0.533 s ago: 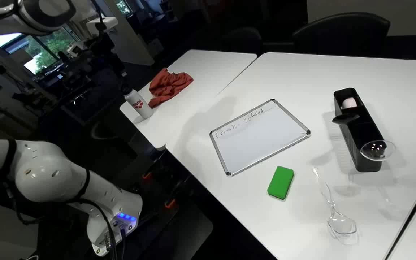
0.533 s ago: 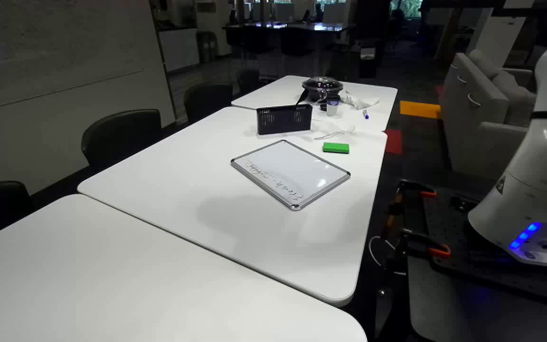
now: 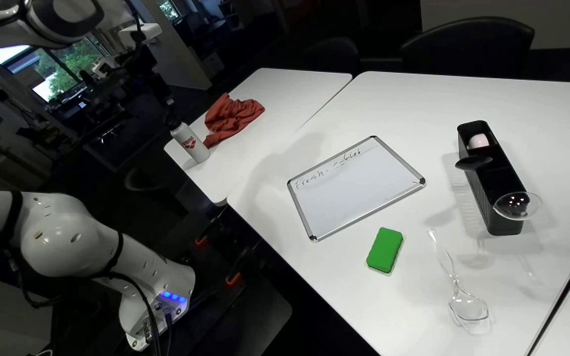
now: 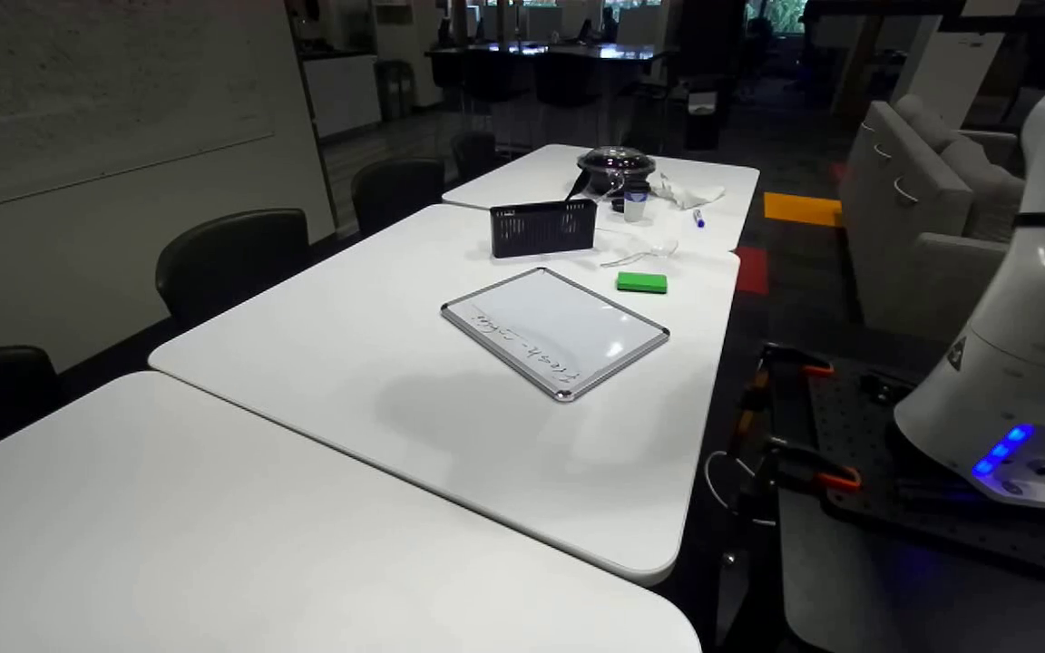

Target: Move the black cutlery box to the left side of the table

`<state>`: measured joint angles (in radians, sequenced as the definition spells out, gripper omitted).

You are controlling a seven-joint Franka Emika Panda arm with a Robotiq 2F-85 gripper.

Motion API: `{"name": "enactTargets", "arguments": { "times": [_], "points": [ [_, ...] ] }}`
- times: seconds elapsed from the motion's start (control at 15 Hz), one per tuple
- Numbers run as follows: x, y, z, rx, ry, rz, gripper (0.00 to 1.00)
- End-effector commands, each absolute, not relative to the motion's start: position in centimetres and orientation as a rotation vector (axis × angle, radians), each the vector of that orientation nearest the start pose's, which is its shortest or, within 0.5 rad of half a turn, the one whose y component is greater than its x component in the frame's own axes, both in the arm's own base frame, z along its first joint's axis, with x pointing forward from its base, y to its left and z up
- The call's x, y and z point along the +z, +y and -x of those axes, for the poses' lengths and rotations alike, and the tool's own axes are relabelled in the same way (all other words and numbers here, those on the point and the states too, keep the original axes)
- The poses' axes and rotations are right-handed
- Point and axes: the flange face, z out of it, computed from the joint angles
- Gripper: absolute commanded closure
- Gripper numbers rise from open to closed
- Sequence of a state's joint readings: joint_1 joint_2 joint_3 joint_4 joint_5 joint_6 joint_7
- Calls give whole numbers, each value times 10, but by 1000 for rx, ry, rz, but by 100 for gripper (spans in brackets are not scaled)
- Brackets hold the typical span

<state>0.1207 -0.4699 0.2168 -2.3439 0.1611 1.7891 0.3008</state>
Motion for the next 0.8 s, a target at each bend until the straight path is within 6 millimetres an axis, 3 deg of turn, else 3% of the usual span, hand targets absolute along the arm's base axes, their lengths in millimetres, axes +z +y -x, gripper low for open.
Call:
{"name": "enactTargets", "arguments": {
  "times": [0.0,0.13,0.33,0.53,0.73],
  "points": [
    [498,153,-373,165,51,3110,0],
    [502,137,-388,128,8,3152,0],
    [516,90,-422,64,-31,3229,0],
    [532,24,-463,36,-156,3304,0],
    [541,-42,-506,70,-406,3315,0]
  ]
}}
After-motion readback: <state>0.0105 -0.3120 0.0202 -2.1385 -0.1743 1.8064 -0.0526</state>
